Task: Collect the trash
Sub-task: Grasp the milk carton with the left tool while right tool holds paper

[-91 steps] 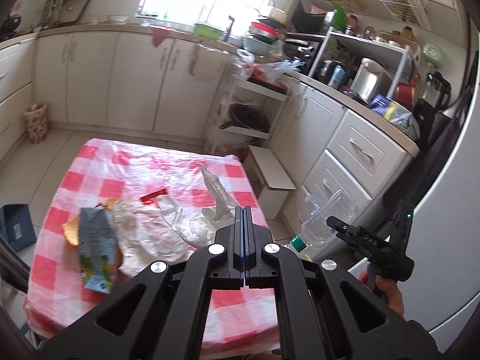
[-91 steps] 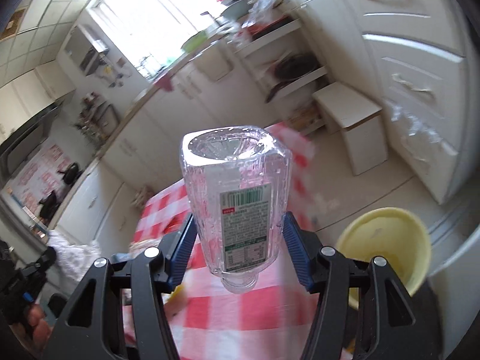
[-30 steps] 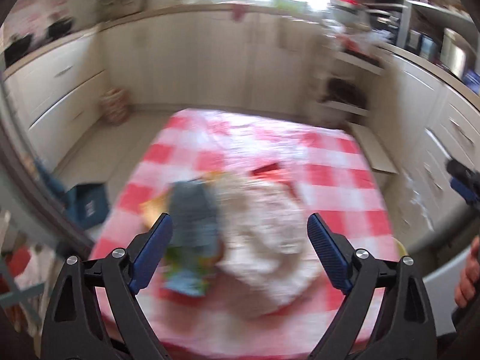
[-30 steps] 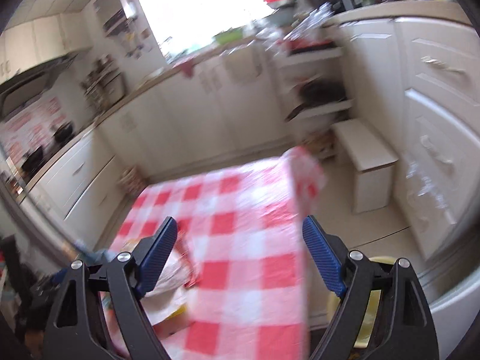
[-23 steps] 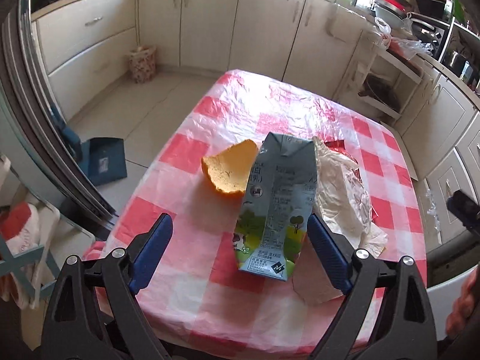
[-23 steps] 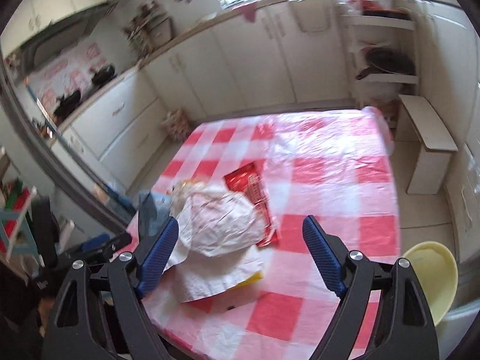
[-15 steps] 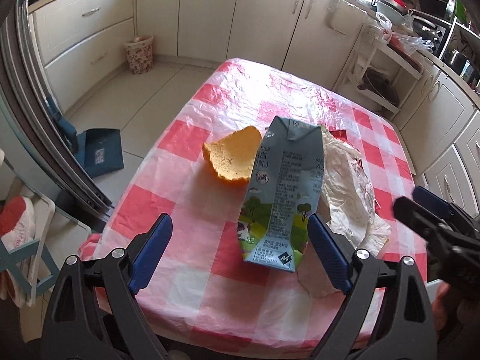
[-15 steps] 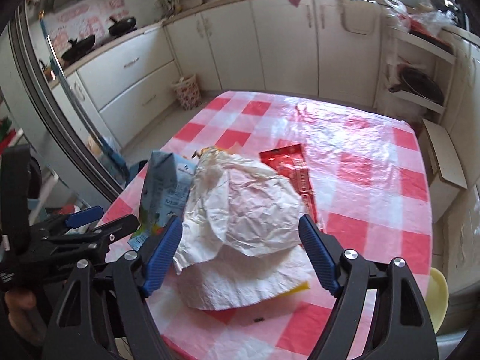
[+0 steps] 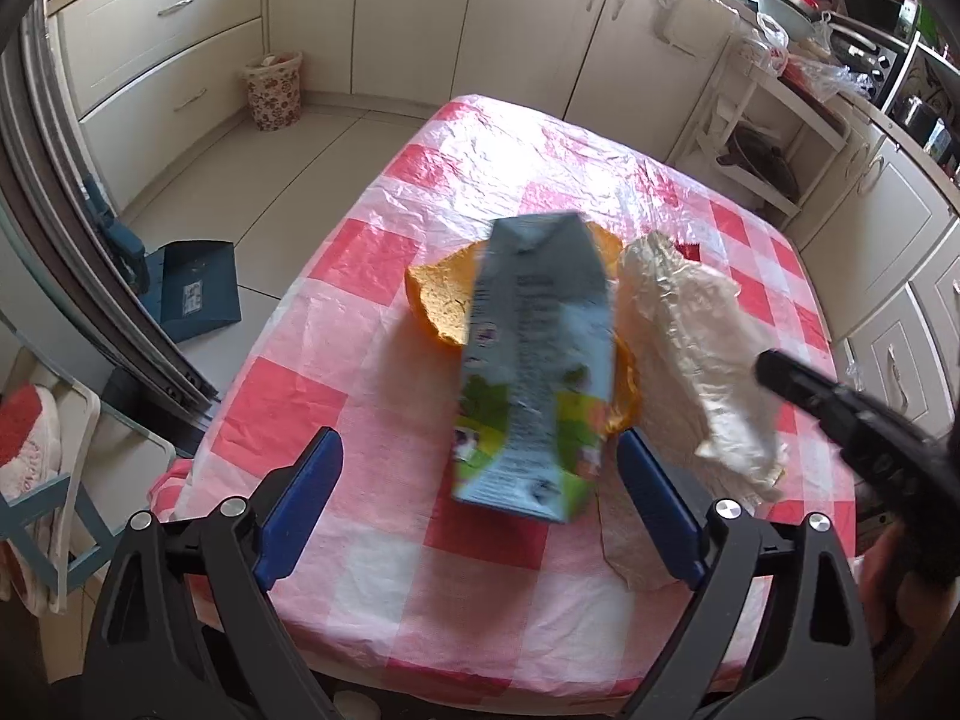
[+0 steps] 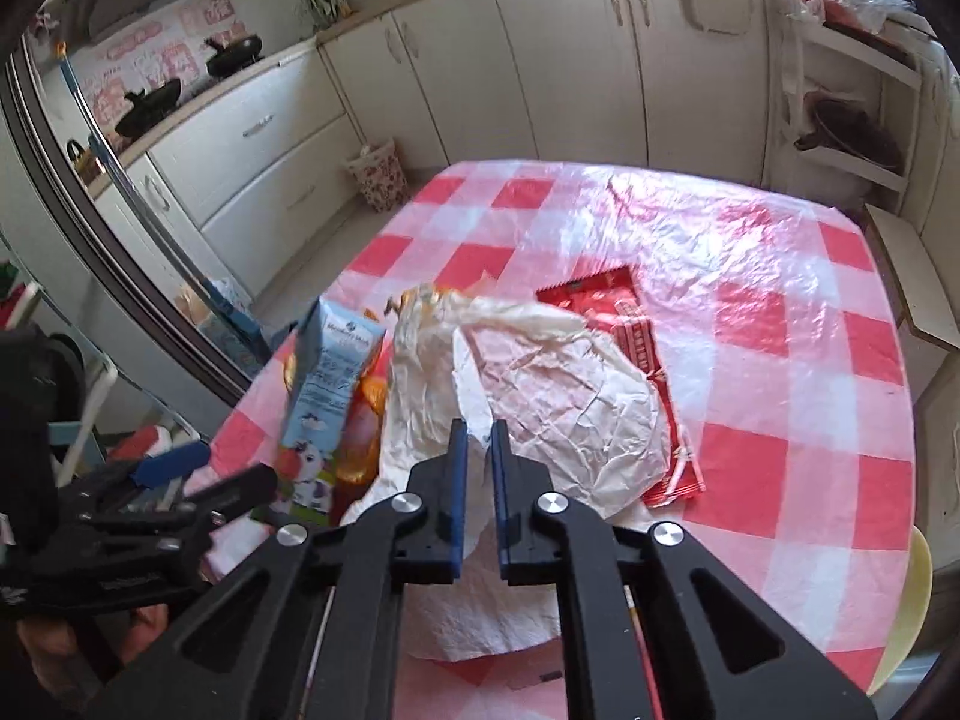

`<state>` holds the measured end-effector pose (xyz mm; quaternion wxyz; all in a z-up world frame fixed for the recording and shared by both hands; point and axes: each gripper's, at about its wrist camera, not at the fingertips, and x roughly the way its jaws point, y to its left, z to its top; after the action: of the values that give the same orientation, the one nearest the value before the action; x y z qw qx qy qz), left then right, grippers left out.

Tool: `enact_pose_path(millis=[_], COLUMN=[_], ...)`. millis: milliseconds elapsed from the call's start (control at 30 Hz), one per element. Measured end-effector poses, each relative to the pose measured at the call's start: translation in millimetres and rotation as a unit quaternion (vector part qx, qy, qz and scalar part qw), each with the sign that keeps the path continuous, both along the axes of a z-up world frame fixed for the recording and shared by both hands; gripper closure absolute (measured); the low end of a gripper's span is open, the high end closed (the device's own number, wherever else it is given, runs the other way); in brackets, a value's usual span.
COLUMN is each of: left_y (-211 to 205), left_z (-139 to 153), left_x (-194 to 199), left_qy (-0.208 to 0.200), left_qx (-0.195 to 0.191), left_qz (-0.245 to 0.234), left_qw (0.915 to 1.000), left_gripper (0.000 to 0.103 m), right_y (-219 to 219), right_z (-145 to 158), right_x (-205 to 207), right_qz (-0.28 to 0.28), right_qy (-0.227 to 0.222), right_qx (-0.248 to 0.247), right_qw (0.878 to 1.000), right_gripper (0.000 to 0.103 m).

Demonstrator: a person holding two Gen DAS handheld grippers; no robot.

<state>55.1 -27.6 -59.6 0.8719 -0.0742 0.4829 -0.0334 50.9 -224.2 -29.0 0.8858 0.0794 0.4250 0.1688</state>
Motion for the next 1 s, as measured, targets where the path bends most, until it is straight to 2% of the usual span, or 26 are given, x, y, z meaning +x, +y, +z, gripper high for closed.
enact_pose_path(millis=[167, 300, 600, 667, 733, 800, 867, 900, 933, 1000], left_y=[-12.2, -14.1, -29.8, -27.2, -20.5, -11.9, -5.0, -1.4, 0.3, 4.6], left_z=[-7.5, -12.1, -16.6, -21.5, -24.0, -25.2, -26.5, -27.9, -29.6, -29.7], left_x=[9.5, 18.7, 36.0, 38.5, 39.8, 39.4, 38.9, 39.1, 38.5, 36.4], left_qy=[0.001, 0.008, 0.004, 0.018, 0.029, 0.036, 0.042, 0.047, 0.051, 0.05], left_qx=[0.04, 0.04, 0.083, 0.081, 0.061, 0.035, 0.016, 0.005, 0.001, -0.004], left_qz=[0.006, 0.013, 0.019, 0.024, 0.031, 0.037, 0.035, 0.032, 0.031, 0.03], left_qw=[0.9992, 0.9991, 0.9964, 0.9963, 0.9972, 0.9981, 0.9984, 0.9984, 0.9982, 0.9983], left_gripper=[0.013, 0.013, 0.013, 0.014, 0.014, 0.022, 0.04, 0.045, 0.049, 0.052], right_y=[-18.4, -30.0, -42.6, -45.5, -48.0, -50.3, -51.4, -51.3, -51.7, -51.3], right_z=[15.5, 19.5, 24.7, 25.2, 26.9, 28.9, 29.7, 29.8, 29.9, 29.7], right_x=[-6.2, -8.7, -16.7, -17.3, -17.8, -18.1, -18.5, -18.5, -18.4, -18.3], right_qz=[-0.012, -0.019, -0.027, -0.029, -0.032, -0.033, -0.034, -0.033, -0.034, -0.035], right_qy=[-0.019, -0.023, -0.032, -0.033, -0.035, -0.039, -0.041, -0.042, -0.042, -0.042], right_qx=[0.023, 0.032, 0.044, 0.045, 0.048, 0.049, 0.05, 0.05, 0.049, 0.049], right_qw=[0.999, 0.999, 0.998, 0.998, 0.998, 0.998, 0.997, 0.997, 0.997, 0.997], right_gripper=[0.095, 0.095, 0.095, 0.095, 0.095, 0.095, 0.095, 0.095, 0.095, 0.095])
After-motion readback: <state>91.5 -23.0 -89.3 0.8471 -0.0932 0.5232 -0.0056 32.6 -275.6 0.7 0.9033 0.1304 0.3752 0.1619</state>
